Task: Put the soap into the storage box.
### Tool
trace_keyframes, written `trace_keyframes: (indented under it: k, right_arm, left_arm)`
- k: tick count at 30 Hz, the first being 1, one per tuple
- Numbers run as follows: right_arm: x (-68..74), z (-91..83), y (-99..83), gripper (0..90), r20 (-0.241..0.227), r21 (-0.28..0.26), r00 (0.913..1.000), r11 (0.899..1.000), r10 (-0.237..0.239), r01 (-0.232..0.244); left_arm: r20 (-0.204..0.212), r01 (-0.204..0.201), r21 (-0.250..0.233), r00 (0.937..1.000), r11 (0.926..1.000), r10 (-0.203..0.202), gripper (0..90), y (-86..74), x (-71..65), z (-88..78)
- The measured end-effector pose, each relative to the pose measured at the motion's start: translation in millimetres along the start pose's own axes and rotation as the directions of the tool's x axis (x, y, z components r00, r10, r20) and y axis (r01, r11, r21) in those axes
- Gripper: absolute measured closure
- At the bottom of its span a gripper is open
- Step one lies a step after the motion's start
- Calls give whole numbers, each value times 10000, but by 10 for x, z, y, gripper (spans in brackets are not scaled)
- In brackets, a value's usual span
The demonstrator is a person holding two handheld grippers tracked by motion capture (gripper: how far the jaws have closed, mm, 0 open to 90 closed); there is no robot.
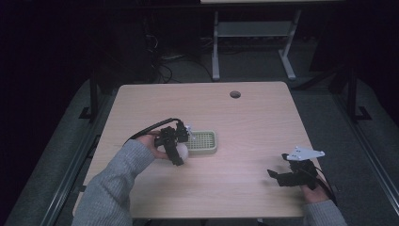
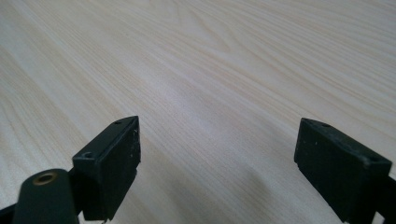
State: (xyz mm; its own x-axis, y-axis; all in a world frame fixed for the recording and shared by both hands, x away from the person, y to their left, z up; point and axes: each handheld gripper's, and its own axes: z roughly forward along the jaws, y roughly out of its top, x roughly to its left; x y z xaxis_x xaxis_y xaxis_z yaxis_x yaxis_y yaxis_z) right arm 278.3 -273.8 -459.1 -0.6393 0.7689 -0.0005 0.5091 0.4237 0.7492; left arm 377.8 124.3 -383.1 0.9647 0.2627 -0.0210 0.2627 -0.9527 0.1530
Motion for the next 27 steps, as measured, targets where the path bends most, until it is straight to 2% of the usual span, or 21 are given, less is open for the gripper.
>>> trace_keyframes:
  k: [2,6,14,27]
  right_arm:
    - [0,1,0,140,4,7,10000,10000,-3,3]
    - [-1,2,2,140,5,-33,10000,10000,-14,14]
    - [0,-1,0,140,-1,-37,10000,10000,7,-7]
    - [-1,-6,0,140,-26,-74,10000,10000,23,-23]
  left_arm:
    - [-46,-107,100,9999,9999,107,223,19,19,-17]
    - [-8,-74,0,10000,10000,74,223,46,40,-42]
    - [-67,-98,161,9999,9998,100,222,108,69,-71]
    - [-153,-92,154,9998,9998,94,223,218,158,-134]
